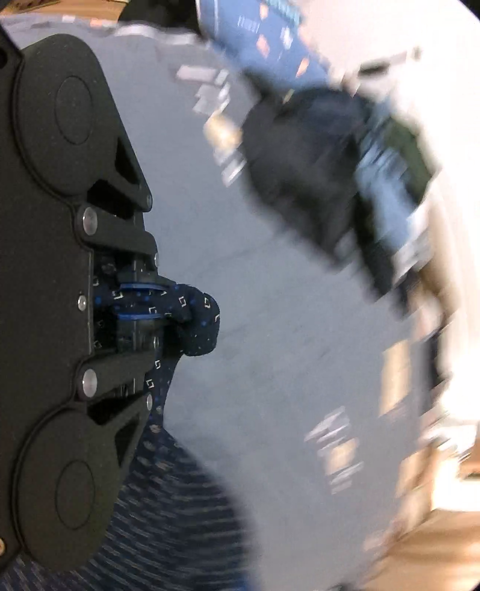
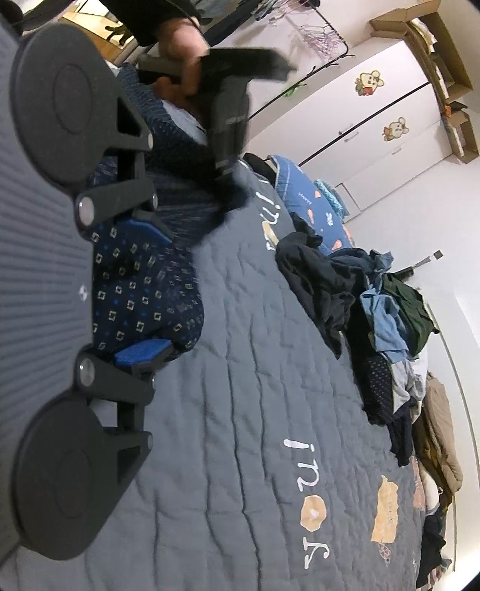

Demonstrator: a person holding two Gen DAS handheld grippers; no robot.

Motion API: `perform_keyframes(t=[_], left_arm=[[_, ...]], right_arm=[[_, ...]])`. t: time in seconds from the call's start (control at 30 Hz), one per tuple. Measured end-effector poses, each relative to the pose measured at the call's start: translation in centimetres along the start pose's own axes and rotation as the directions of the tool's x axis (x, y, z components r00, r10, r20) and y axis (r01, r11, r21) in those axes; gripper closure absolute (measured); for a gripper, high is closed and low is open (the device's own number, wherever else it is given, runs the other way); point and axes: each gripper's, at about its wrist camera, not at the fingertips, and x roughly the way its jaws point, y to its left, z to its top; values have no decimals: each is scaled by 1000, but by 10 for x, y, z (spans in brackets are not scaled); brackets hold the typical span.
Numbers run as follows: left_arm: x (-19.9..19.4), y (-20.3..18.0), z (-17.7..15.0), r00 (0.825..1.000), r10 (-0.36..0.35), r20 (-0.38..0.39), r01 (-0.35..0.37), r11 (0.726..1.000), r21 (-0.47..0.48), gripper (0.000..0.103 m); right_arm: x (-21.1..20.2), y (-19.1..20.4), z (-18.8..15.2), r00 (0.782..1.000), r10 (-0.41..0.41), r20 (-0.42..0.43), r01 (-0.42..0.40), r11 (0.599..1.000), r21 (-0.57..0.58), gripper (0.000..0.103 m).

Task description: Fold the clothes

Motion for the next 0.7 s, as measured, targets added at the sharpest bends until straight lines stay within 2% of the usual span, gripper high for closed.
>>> perform_keyframes(t=[0.1, 0.2, 0.4, 0.5, 0.53, 0.7], left_arm=[[-13, 24, 27, 989, 109, 101, -101, 992, -77, 92], [-20, 45, 57, 953, 236, 188, -206, 964, -166, 92], [-15, 55, 50, 957, 245, 152, -198, 942, -273, 91], [-13, 59, 45, 961, 245, 132, -192, 926, -324, 85], [-12, 61, 44, 962, 244, 125, -190, 921, -341, 79], [-8, 69, 36, 967, 240, 91, -180, 888, -423, 65]], right_arm=[[-4, 0, 2, 1000, -4, 14, 4, 1000, 0, 47], [-6, -2, 5, 1000, -10, 27, 10, 1000, 1, 47], [-11, -11, 10, 998, -39, 52, 38, 999, 17, 46], [-15, -16, 11, 997, -56, 58, 55, 998, 19, 46], [-17, -18, 12, 996, -59, 60, 58, 998, 20, 46], [-25, -22, 13, 995, -68, 72, 67, 998, 23, 46]])
